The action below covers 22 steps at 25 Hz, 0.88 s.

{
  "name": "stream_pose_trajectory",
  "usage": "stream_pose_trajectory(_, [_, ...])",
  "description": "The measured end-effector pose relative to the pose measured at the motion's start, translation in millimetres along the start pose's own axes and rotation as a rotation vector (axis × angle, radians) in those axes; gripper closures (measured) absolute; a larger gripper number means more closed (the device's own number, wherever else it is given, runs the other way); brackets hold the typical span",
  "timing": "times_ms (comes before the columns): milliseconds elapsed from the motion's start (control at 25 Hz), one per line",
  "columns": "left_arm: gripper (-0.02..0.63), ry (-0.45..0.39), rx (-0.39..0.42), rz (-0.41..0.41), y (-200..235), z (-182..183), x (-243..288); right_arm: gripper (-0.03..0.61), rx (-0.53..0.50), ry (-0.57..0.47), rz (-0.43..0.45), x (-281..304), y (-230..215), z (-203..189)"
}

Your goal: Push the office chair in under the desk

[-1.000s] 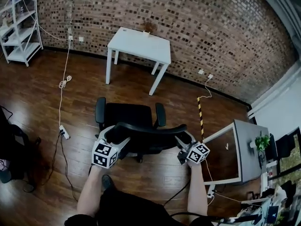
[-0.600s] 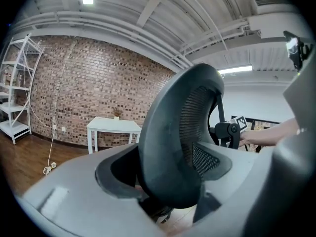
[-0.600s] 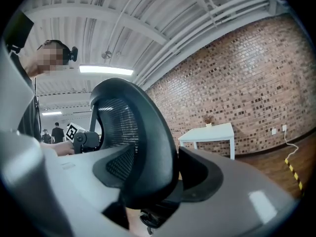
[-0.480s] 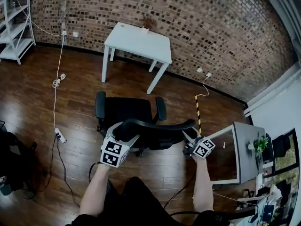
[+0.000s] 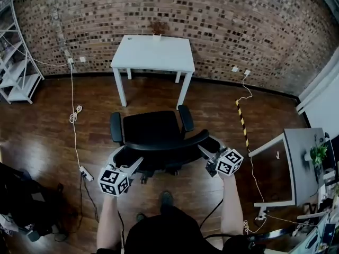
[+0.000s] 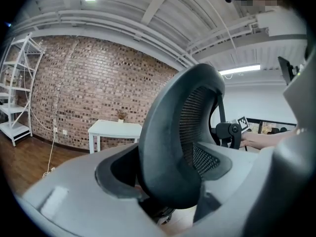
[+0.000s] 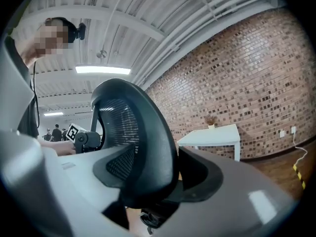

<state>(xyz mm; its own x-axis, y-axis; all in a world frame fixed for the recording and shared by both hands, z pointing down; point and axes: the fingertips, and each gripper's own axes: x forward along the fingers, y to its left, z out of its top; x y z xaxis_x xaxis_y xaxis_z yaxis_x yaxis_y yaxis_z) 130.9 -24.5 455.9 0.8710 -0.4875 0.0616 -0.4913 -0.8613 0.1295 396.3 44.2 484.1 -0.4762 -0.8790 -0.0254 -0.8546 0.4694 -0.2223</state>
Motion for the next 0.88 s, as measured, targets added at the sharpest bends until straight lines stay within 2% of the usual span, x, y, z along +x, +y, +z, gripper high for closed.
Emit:
stream_pose_trajectory(200, [0.189,-0.014,0.007,-0.007,10.7,-17.7,46.6,0.307,-0.014,0.002,0.010,8.0,-40.3,-2.9])
stream_pose_trajectory(400, [0.189,-0.027,-0.012,-0.007,69.0,-44.3,86.0,0.307,-0.025,0.011,-0.006,58.7,-77.6,-20.7])
stream_pose_trajectory(640, [0.190,-0.014,-0.019,-0.006,100.8,-19.9,129.1,0.307,0.004,0.015,-0.017,92.8,-116.0,3.2])
stream_pose_trajectory(880, [0.189,-0.054,0.008,-0.036,165.0,-52.4,153.1,0.307,-0.015,-0.015,-0.045,146.7,-143.9,-41.0])
